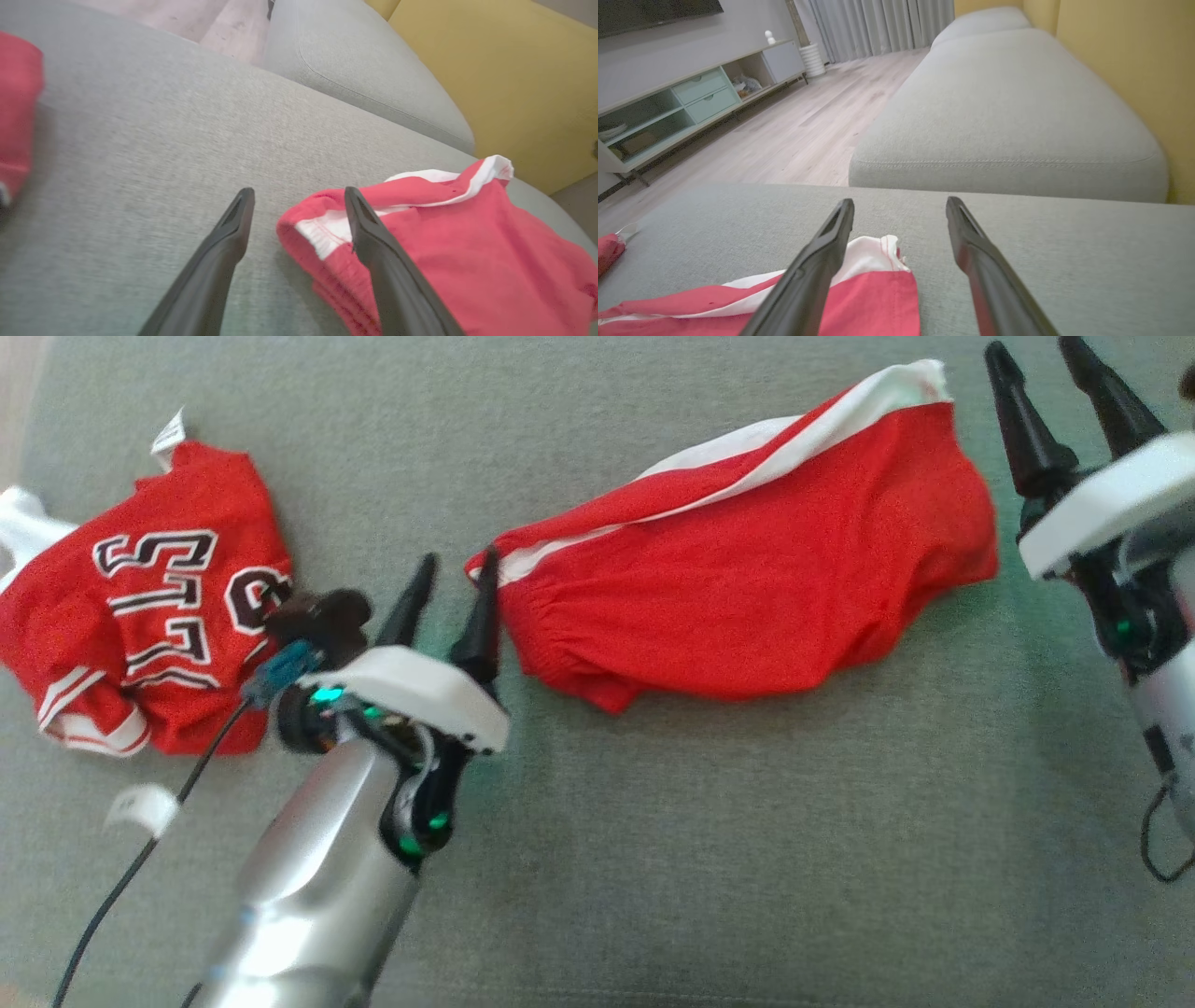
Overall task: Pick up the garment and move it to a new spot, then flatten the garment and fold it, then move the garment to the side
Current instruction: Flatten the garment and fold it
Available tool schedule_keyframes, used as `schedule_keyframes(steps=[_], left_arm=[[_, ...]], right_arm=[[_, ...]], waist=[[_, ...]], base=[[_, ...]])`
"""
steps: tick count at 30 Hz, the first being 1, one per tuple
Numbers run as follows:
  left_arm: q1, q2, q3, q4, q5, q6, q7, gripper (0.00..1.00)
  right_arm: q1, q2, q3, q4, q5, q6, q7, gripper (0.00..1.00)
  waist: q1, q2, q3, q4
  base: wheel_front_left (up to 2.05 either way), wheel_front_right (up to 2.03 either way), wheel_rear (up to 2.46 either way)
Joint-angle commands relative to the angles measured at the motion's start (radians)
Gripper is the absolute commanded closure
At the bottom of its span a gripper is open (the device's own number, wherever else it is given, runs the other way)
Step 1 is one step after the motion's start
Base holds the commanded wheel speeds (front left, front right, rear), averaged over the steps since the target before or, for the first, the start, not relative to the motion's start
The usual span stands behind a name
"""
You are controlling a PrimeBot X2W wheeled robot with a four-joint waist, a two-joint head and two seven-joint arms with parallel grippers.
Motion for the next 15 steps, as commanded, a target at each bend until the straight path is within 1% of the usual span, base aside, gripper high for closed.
schedule_keyframes(steps=[1, 4, 6, 7, 11, 15], left_arm=[[0.012, 0.049, 0.041, -0.042, 0.037, 0.036, -0.037, 0.00], [0.036, 0.090, 0.051, -0.078, 0.097, 0.099, -0.094, 0.00], [0.047, 0.117, 0.055, -0.111, 0.141, 0.140, -0.133, 0.00], [0.047, 0.117, 0.055, -0.111, 0.141, 0.140, -0.133, 0.00], [0.062, 0.173, 0.063, -0.175, 0.226, 0.221, -0.188, 0.00], [0.079, 0.219, 0.075, -0.234, 0.288, 0.285, -0.211, 0.00]], right_arm=[[0.034, -0.009, -0.020, -0.042, -0.033, -0.001, -0.059, 0.00], [0.078, 0.007, -0.071, -0.075, -0.088, -0.001, -0.129, 0.00], [0.115, 0.021, -0.114, -0.102, -0.124, -0.001, -0.146, 0.00], [0.115, 0.021, -0.114, -0.102, -0.124, -0.001, -0.146, 0.00], [0.200, 0.063, -0.201, -0.202, -0.195, -0.001, -0.152, 0.00], [0.307, 0.116, -0.276, -0.337, -0.266, -0.001, -0.112, 0.00]], waist=[[0.0000, 0.0000, -0.025, -0.031], [0.0000, 0.0000, -0.045, -0.061], [0.0000, 0.0000, -0.056, -0.080], [0.0000, 0.0000, -0.056, -0.080], [0.0000, 0.0000, -0.072, -0.115], [0.0000, 0.0000, -0.083, -0.139]], base=[[0.00, 0.00, 0.00], [0.00, 0.00, 0.00], [0.00, 0.00, 0.00], [0.00, 0.00, 0.00], [0.00, 0.00, 0.00], [0.00, 0.00, 0.00]])
